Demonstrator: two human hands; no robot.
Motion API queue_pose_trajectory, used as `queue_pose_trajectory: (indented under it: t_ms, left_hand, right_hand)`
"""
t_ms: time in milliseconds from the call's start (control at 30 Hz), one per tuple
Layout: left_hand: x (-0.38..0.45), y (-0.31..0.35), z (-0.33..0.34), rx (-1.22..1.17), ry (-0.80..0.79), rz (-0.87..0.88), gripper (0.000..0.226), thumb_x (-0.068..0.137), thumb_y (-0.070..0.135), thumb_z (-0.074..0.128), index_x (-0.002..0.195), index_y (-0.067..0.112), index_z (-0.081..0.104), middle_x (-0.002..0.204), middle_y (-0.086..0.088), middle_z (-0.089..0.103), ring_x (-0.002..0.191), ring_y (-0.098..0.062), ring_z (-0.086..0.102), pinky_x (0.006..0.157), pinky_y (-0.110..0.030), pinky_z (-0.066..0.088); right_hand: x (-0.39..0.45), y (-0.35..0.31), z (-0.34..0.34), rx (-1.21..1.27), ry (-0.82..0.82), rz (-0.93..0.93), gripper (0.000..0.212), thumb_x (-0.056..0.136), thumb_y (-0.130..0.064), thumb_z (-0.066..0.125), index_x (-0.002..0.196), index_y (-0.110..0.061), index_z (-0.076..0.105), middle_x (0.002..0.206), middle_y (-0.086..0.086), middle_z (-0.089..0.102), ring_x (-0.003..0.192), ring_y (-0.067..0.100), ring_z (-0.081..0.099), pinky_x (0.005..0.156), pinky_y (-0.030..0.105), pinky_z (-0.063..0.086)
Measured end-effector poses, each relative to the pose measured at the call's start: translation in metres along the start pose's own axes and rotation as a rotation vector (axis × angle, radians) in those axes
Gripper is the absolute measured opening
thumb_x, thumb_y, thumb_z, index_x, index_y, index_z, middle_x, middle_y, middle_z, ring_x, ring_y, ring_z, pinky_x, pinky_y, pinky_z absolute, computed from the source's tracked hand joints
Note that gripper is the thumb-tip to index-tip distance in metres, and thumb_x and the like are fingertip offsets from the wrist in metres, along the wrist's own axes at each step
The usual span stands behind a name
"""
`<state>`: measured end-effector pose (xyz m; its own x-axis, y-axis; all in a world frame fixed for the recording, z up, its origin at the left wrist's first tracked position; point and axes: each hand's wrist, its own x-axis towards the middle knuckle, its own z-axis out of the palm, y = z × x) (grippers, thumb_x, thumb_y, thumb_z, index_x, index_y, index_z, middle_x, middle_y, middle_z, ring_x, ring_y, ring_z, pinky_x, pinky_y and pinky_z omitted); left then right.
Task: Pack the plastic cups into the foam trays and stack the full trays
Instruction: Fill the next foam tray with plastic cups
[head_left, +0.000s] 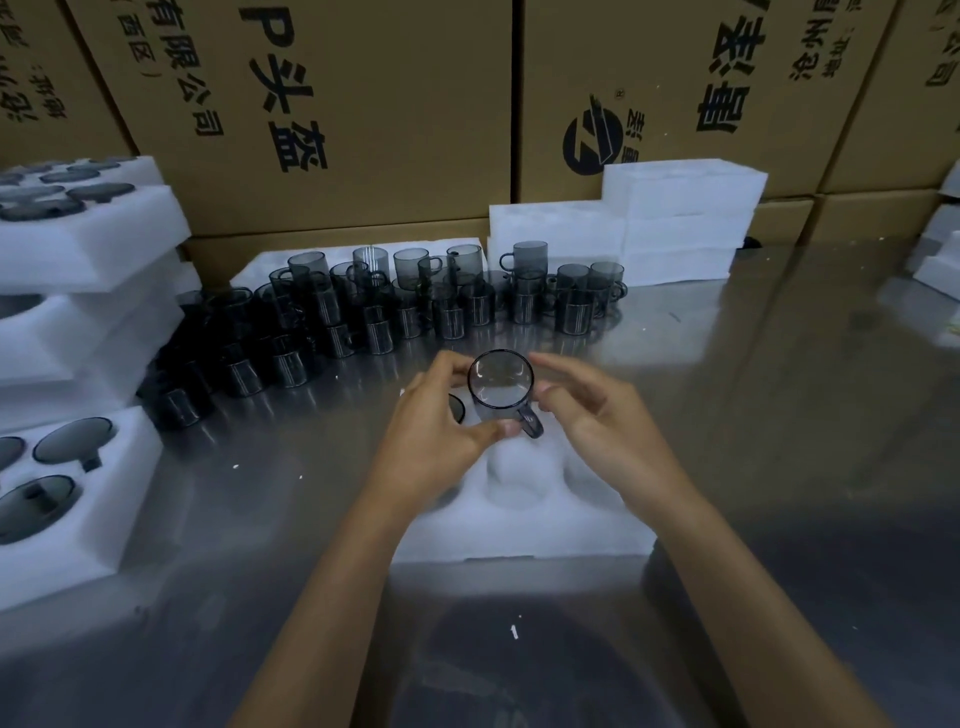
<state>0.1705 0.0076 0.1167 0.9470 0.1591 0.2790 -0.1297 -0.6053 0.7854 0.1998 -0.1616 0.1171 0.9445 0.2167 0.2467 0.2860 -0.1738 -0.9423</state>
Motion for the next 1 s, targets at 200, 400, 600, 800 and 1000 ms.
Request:
queue_pose_trajectory:
  t_ms: [200,400,600,800,1000]
  left_hand:
    - [-0.0019,-0.0043,0.0008,0.058,-0.062,-0.025,0.054,0.072,0.040,0.085,0.119,0.033,0.059,0.125,0.009,0.057,0.120,-0.009,0.051,0.092,-0.022,0.034]
    - [-0.0034,-0.0025,-0.0005,0.080,-0.092,0.017,0.055,0.080,0.039,0.078,0.131,0.043,0.055,0.127,0.014,0.058,0.124,-0.005,0.049,0.092,-0.014,0.035]
    - [-0.0065,0.0012,-0.0002,-0.046,-0.060,0.037,0.036,0.097,0.044,0.055,0.133,0.044,0.052,0.126,0.017,0.064,0.123,-0.001,0.054,0.099,-0.025,0.041]
    - [-0.0047,0.0011,-0.0021,-0.017,-0.007,0.028,0.026,0.097,0.032,0.059,0.122,0.033,0.062,0.118,0.017,0.060,0.123,-0.007,0.053,0.101,-0.032,0.042]
    - [-0.0058,-0.0026,0.0023,0.240,0.035,0.009,0.032,0.099,0.035,0.051,0.130,0.029,0.061,0.136,0.000,0.049,0.131,-0.021,0.040,0.111,-0.035,0.031]
  right_hand:
    - [-0.0009,0.0010,0.0021,-0.036,0.074,0.002,0.014,0.096,-0.029,0.062,0.092,-0.027,0.076,0.088,-0.014,0.074,0.083,-0.003,0.062,0.070,0.001,0.041]
    - [0.0030,0.0007,0.0004,-0.076,0.040,-0.003,0.017,0.098,-0.024,0.061,0.113,-0.025,0.069,0.094,-0.006,0.070,0.086,0.002,0.063,0.072,0.007,0.046]
    - [0.0036,0.0002,-0.0001,-0.080,0.029,-0.014,0.020,0.100,-0.012,0.057,0.114,-0.017,0.071,0.095,-0.003,0.069,0.081,-0.001,0.059,0.072,0.005,0.045]
    - [0.0032,0.0024,0.0018,-0.136,0.037,-0.049,0.024,0.099,-0.014,0.058,0.120,-0.018,0.070,0.096,-0.006,0.070,0.078,-0.009,0.057,0.073,0.005,0.044]
    - [0.0061,0.0092,0.0058,-0.501,0.071,-0.098,0.027,0.100,-0.025,0.055,0.122,-0.024,0.071,0.106,-0.007,0.059,0.113,0.017,0.047,0.095,0.031,0.036]
